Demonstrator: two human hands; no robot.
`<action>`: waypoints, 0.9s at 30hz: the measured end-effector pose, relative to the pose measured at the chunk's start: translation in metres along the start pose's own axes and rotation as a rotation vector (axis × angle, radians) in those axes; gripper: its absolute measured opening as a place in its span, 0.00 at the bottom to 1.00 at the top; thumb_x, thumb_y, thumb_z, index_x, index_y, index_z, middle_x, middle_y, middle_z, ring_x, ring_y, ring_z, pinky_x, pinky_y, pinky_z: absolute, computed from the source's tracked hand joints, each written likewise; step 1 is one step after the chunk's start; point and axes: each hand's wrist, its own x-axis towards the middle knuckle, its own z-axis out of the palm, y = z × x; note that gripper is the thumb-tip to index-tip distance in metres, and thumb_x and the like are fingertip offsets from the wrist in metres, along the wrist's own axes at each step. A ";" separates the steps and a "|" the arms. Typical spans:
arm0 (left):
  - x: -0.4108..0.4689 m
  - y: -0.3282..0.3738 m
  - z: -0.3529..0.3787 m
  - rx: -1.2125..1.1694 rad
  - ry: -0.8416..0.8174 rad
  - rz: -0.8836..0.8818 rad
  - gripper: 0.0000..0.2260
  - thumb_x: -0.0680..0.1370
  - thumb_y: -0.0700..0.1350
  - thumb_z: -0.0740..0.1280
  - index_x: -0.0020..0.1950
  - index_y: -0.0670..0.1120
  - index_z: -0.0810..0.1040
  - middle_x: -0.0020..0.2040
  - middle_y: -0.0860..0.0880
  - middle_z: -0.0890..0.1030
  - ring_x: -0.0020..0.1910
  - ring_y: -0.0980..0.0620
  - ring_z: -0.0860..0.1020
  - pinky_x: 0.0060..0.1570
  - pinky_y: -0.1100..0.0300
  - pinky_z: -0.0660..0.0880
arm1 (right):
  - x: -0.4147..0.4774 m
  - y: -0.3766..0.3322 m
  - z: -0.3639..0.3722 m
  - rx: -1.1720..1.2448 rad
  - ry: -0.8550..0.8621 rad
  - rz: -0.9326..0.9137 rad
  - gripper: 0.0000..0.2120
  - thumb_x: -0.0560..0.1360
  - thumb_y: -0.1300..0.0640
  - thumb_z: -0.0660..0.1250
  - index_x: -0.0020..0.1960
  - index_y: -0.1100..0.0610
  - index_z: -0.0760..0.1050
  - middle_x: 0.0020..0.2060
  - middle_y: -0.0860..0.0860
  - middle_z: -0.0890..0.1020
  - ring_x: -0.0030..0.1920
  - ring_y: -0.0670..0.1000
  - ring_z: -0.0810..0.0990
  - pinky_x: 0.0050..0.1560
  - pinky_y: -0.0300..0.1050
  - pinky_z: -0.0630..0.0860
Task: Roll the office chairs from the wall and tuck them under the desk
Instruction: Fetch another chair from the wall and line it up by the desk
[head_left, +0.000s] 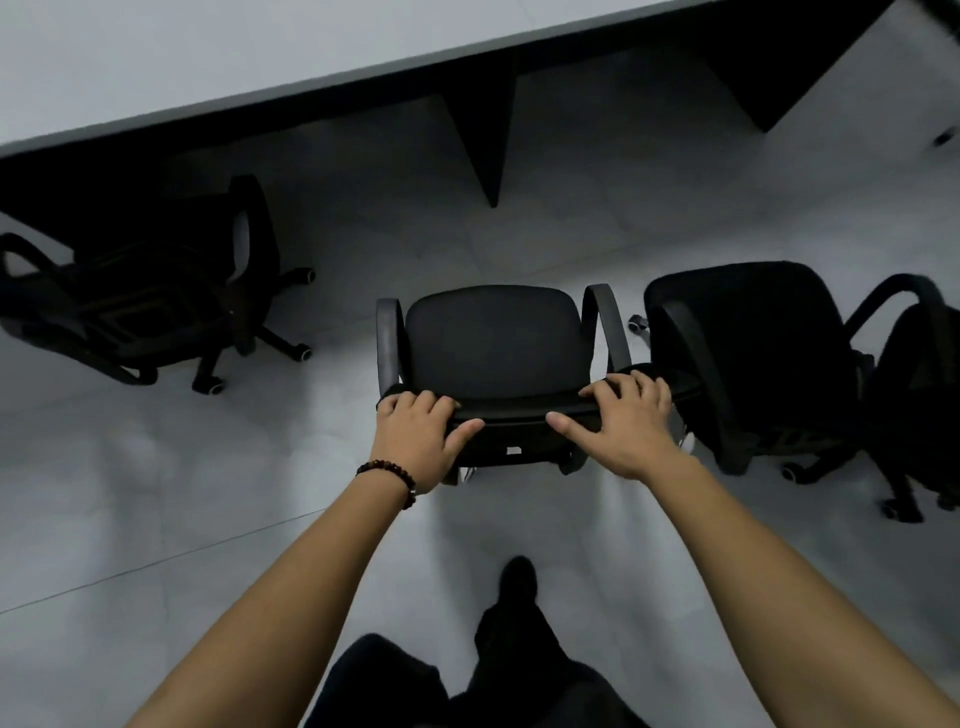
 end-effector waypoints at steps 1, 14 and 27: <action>0.010 0.004 -0.004 0.004 -0.002 -0.006 0.30 0.75 0.68 0.41 0.62 0.54 0.73 0.56 0.52 0.77 0.57 0.49 0.72 0.63 0.52 0.60 | 0.012 0.004 -0.007 -0.004 -0.004 -0.006 0.46 0.64 0.18 0.42 0.68 0.45 0.69 0.73 0.56 0.64 0.76 0.60 0.50 0.75 0.61 0.40; 0.157 -0.053 -0.062 0.058 -0.008 0.101 0.32 0.75 0.69 0.39 0.59 0.54 0.73 0.54 0.54 0.77 0.55 0.50 0.72 0.61 0.52 0.62 | 0.136 -0.036 -0.053 0.066 0.041 0.048 0.42 0.66 0.18 0.44 0.64 0.45 0.72 0.71 0.52 0.68 0.76 0.59 0.50 0.74 0.60 0.38; 0.295 -0.161 -0.129 -0.007 -0.031 -0.067 0.27 0.78 0.65 0.46 0.66 0.52 0.71 0.61 0.50 0.75 0.65 0.48 0.68 0.72 0.48 0.49 | 0.306 -0.147 -0.113 0.056 -0.012 -0.008 0.41 0.68 0.20 0.45 0.67 0.46 0.70 0.70 0.53 0.68 0.75 0.59 0.53 0.75 0.60 0.40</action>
